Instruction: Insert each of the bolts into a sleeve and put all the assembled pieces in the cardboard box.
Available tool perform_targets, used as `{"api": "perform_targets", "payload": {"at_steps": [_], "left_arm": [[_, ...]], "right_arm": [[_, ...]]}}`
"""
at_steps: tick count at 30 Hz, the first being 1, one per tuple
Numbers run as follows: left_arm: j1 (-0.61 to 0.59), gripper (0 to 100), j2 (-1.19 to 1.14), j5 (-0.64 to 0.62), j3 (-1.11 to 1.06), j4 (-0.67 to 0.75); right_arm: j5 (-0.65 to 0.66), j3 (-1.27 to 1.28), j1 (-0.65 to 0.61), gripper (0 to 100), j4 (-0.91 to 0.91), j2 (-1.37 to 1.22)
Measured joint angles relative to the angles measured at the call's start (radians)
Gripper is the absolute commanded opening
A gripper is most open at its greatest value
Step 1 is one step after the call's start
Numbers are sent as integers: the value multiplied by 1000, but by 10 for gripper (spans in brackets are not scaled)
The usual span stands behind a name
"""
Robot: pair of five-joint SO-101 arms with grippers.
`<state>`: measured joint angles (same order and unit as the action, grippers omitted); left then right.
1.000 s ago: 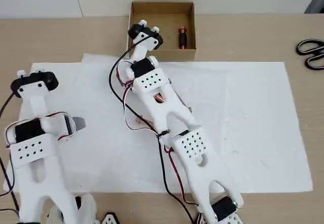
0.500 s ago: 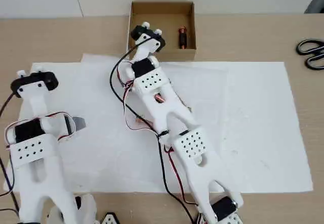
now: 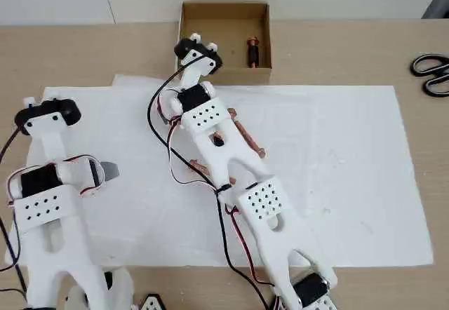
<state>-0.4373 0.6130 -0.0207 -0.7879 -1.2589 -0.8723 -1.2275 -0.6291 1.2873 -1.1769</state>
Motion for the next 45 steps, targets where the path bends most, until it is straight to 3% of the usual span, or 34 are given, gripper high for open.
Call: {"api": "perform_targets", "payload": {"at_steps": [22, 29, 38, 45], "left_arm": [[0, 280, -2, 2, -23, 0], [0, 280, -2, 0, -23, 0], [0, 280, -2, 0, -23, 0], [0, 280, -2, 0, -23, 2]], "right_arm": [[221, -6, -12, 100, 49, 2], [250, -6, -26, 293, 54, -2], [253, -6, -35, 210, 55, 0], [253, -46, -23, 207, 91, -8]]}}
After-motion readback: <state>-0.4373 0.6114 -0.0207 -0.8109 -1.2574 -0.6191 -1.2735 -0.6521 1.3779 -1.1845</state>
